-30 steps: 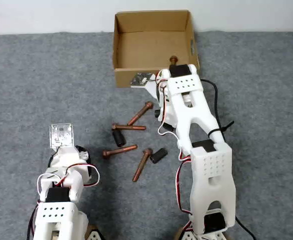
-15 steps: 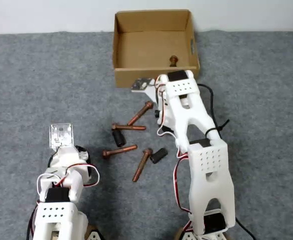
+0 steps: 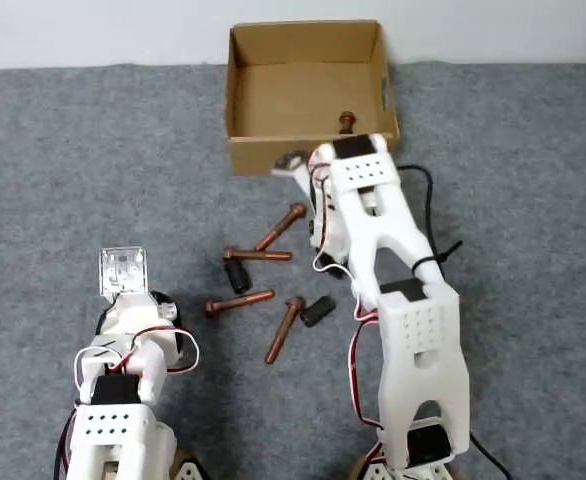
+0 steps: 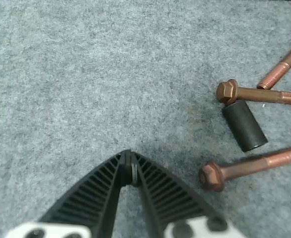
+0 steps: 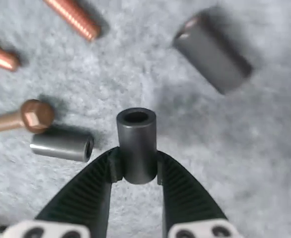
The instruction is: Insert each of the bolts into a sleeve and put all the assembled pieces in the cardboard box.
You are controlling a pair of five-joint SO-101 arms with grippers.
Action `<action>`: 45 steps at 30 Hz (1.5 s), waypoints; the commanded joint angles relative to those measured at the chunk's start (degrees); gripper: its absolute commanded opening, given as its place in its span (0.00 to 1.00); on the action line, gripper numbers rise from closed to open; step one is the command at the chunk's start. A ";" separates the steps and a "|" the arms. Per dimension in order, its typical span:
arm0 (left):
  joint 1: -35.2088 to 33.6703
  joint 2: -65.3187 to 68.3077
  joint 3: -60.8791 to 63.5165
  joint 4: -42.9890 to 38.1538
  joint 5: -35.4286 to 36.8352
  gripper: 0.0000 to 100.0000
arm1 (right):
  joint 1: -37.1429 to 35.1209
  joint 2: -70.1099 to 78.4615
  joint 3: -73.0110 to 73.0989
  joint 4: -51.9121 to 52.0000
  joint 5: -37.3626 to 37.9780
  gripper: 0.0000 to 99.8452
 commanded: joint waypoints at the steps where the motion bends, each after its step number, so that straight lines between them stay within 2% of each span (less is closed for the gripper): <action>1: -0.35 -0.44 -0.66 -1.58 0.18 0.00 | -0.84 -9.10 0.88 2.68 -6.24 0.01; 5: 0.00 -0.44 -0.66 -1.41 0.18 0.00 | -1.10 -17.63 8.70 2.68 -11.96 0.01; 11: -0.09 -0.44 -0.75 -1.32 0.18 0.00 | -0.48 -35.47 24.79 2.68 -25.49 0.01; 18: 0.09 -0.35 -1.10 -0.88 0.18 0.00 | 1.89 -58.68 37.36 2.42 -33.05 0.01; 20: 0.09 -0.26 -3.38 3.34 0.18 0.01 | 3.30 -63.87 40.70 2.33 -34.81 0.01; 27: 0.53 0.09 -22.37 26.55 0.00 0.01 | 10.07 -78.81 54.24 -3.91 -44.48 0.01; 30: 4.66 0.18 -29.05 33.49 -0.09 0.01 | 12.62 -84.00 60.31 -7.43 -46.07 0.01; 33: 12.13 0.18 -33.45 39.12 -0.09 0.01 | 14.90 -89.01 65.67 -9.89 -47.21 0.01; 38: 20.57 0.26 -35.38 41.05 0.09 0.01 | 18.77 -96.57 71.74 -10.07 -46.86 0.01; 41: 22.07 2.37 -35.74 41.05 0.18 0.01 | 20.97 -100.79 75.69 -9.98 -46.86 0.01; 45: 23.21 12.04 -39.96 41.14 0.26 0.01 | 22.64 -106.24 83.08 -9.98 -46.77 0.01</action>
